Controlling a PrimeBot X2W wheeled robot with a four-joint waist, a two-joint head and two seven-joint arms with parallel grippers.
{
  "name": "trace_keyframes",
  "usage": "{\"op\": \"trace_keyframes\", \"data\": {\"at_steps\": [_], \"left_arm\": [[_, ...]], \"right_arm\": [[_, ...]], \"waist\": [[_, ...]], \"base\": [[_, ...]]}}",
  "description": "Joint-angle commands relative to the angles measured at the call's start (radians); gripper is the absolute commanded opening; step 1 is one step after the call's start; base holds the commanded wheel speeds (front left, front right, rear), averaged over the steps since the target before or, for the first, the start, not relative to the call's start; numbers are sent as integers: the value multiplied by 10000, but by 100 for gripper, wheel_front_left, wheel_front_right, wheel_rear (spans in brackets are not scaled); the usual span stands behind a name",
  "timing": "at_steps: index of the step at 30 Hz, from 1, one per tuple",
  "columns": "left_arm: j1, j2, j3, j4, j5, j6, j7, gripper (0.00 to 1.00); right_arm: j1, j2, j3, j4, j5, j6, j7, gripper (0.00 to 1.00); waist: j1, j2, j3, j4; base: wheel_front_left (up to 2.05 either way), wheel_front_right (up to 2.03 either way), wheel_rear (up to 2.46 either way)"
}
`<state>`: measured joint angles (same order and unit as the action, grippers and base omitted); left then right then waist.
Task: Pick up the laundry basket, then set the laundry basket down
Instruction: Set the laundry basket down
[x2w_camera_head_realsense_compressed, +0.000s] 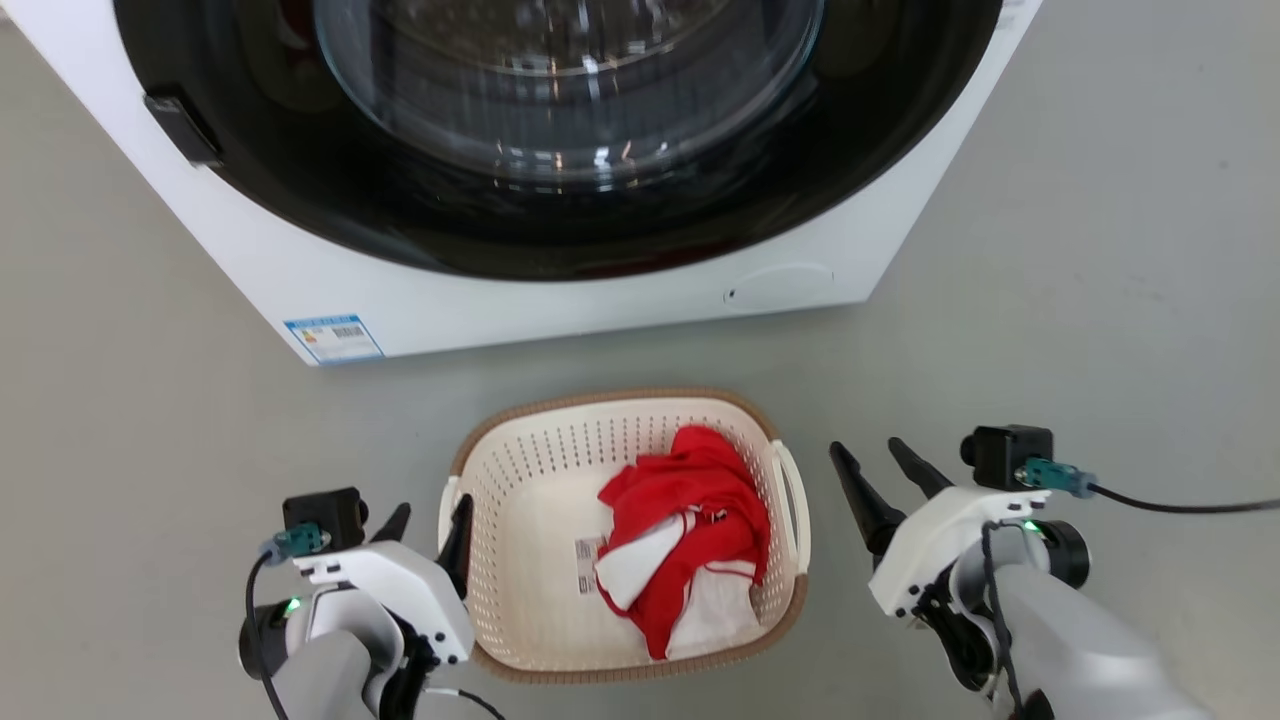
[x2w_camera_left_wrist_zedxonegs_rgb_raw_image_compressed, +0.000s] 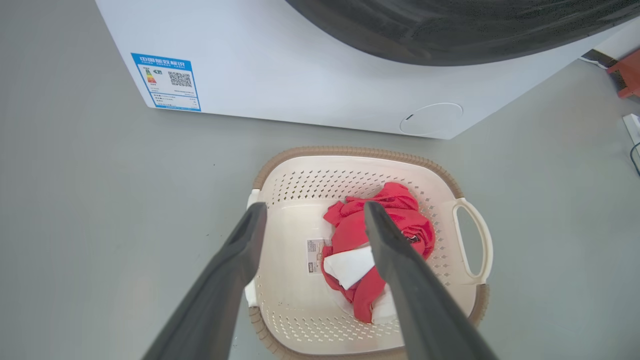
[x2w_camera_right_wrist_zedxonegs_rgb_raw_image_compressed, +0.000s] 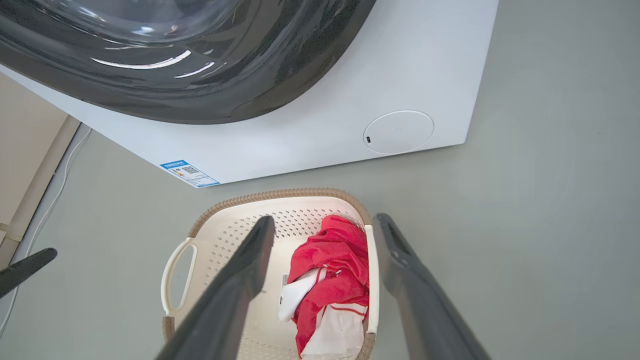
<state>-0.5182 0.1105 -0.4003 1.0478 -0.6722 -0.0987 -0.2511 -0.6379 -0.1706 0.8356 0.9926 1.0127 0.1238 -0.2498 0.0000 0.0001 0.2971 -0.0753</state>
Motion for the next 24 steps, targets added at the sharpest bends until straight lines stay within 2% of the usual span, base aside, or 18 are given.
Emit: {"op": "trace_keyframes", "data": {"at_steps": [1,15,24], "left_arm": [[271,183,424,-405,225,-111,-107,100],[1970,-102,1701,-3317,1660,-216,-107,100],[2721,-358,2198,-5321,2257,-243,-107,100]], "right_arm": [[476,-69,-355,-356,-435,69,-120,100],[2765,-225,-3966,-2833,-3414,69,-120,100],[3748,140,-5355,-4386,-4299,69,-120,100]], "waist": [[0,-1,-444,72],[0,-1,-1846,423],[0,-1,-2284,495]], "base": [[0,0,0],[0,0,0],[0,0,0]]}}
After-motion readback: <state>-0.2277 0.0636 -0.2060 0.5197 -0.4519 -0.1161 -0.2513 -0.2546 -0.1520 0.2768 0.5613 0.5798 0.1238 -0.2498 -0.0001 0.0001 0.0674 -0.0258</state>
